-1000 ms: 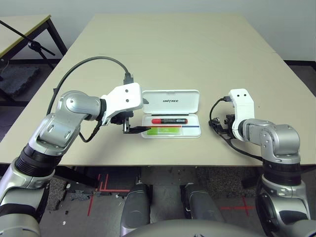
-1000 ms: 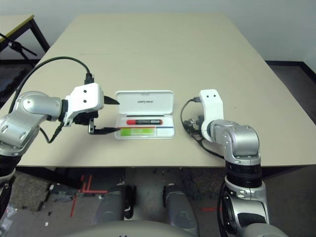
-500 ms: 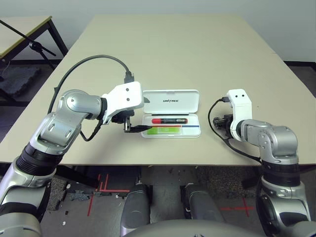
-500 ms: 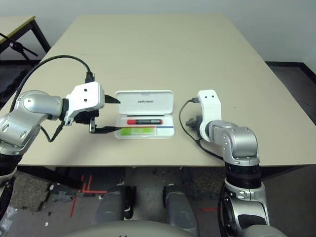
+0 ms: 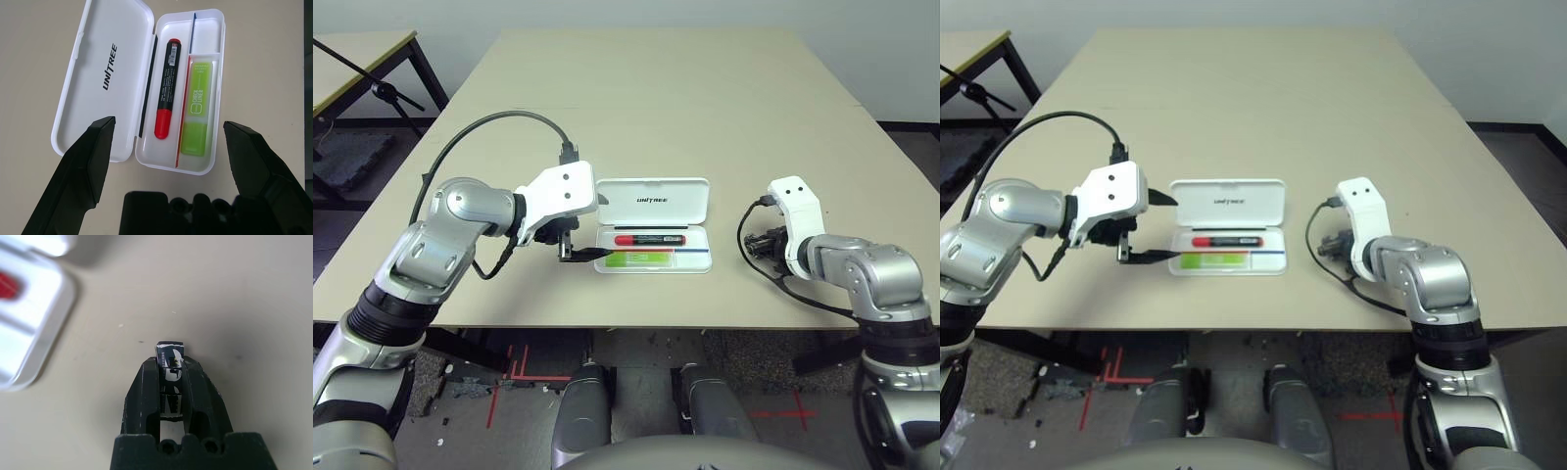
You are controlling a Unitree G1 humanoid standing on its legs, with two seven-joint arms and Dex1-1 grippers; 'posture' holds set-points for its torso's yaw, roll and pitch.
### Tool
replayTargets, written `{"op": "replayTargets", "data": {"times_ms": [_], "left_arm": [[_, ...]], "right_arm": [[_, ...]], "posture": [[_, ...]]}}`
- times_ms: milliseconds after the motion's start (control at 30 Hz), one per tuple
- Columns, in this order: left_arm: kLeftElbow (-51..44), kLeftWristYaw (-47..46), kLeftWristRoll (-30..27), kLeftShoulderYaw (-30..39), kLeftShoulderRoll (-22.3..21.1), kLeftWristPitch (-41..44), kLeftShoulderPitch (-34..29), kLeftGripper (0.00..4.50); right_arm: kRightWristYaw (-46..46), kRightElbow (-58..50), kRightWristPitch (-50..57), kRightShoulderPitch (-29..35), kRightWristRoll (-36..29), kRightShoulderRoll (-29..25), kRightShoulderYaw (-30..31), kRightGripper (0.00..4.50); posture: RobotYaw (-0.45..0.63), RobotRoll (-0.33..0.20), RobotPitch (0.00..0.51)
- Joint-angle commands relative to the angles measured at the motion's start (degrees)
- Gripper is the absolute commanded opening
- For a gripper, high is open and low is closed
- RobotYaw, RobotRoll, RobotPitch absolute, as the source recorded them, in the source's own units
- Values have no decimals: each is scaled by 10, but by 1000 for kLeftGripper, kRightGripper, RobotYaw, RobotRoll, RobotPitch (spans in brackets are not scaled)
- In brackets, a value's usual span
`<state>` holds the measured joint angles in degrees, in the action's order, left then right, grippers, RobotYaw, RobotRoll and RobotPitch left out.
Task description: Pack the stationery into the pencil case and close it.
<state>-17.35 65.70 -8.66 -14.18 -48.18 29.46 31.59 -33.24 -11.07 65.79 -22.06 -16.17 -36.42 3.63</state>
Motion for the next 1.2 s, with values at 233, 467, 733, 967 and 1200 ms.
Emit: {"op": "replayTargets", "data": {"times_ms": [233,467,733,967,1200], "left_arm": [[-5,1,5,-11,0,1,0,4500],[-10,-2,6,-11,-1,6,-2,4500],[-10,-3,8,-13,0,8,-1,4500],[-13,-6,10,-20,6,10,-2,4500],[-14,-10,16,-23,9,11,-3,4500]], "right_arm": [[-285,81,-325,-24,14,-109,82,337],[-395,155,-497,-49,60,-132,114,337],[-449,159,-540,-67,59,-107,121,337],[-456,145,-550,-79,80,-86,138,337],[-437,175,-577,-105,116,-46,154,337]], "posture": [[-25,0,64],[-15,0,57],[-14,0,51],[-15,0,54],[-6,0,56]]}}
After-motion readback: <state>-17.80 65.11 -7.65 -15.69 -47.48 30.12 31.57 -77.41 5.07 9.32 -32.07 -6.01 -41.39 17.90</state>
